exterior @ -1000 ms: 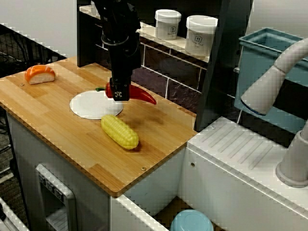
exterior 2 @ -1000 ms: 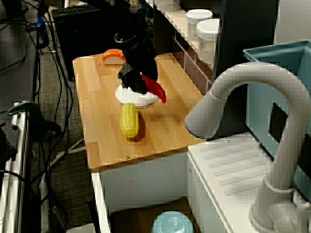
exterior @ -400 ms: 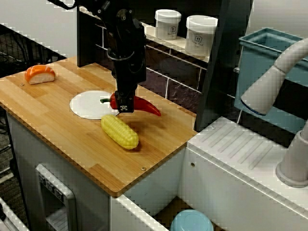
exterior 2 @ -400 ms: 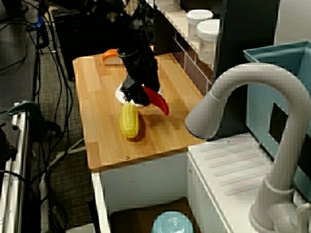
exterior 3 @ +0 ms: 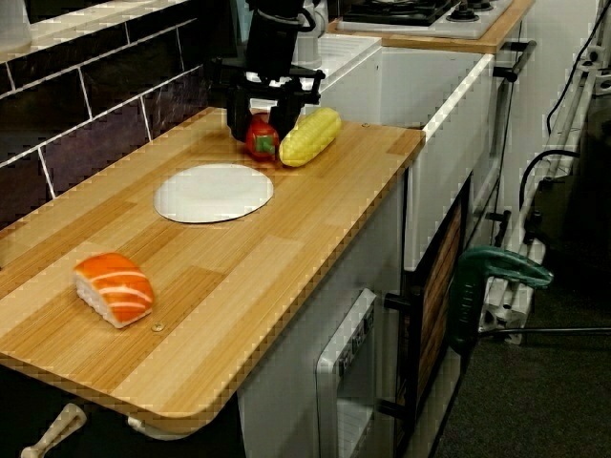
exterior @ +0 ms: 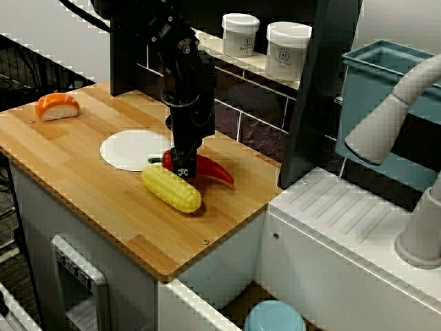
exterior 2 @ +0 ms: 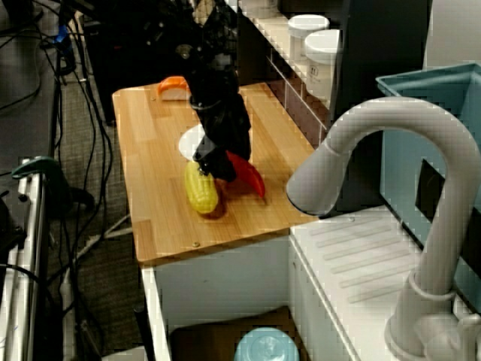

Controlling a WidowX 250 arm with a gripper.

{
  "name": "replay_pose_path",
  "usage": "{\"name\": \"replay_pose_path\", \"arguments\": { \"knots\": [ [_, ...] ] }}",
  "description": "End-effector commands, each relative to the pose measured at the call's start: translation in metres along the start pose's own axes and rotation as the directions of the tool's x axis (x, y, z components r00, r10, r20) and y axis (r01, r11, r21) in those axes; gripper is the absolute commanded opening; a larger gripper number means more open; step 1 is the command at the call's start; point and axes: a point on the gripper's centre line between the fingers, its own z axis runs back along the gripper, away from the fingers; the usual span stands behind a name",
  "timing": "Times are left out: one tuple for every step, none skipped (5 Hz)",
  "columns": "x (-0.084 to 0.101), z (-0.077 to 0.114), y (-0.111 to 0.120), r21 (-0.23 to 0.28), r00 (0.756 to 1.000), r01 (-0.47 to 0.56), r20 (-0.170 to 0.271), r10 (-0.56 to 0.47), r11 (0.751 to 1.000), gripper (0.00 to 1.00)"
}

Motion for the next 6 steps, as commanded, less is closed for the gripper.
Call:
{"name": "replay_pose_path", "arguments": {
  "knots": [
    [0.003, 0.012, 0.014, 0.033, 0.999, -0.035, 0.012, 0.035, 0.999, 1.0],
    [-0.003, 0.016, 0.019, 0.027, 0.999, -0.048, 0.015, 0.048, 0.998, 1.0],
    [-0.01, 0.023, 0.023, 0.024, 0.998, -0.052, 0.023, 0.051, 0.998, 1.0],
    [-0.017, 0.034, 0.03, 0.016, 0.997, -0.07, 0.037, 0.069, 0.997, 1.0],
    [-0.03, 0.048, 0.038, 0.018, 0.995, -0.088, 0.05, 0.087, 0.996, 1.0],
    [-0.047, 0.056, 0.047, 0.015, 0.99, -0.128, 0.059, 0.127, 0.992, 1.0]
  ]
}}
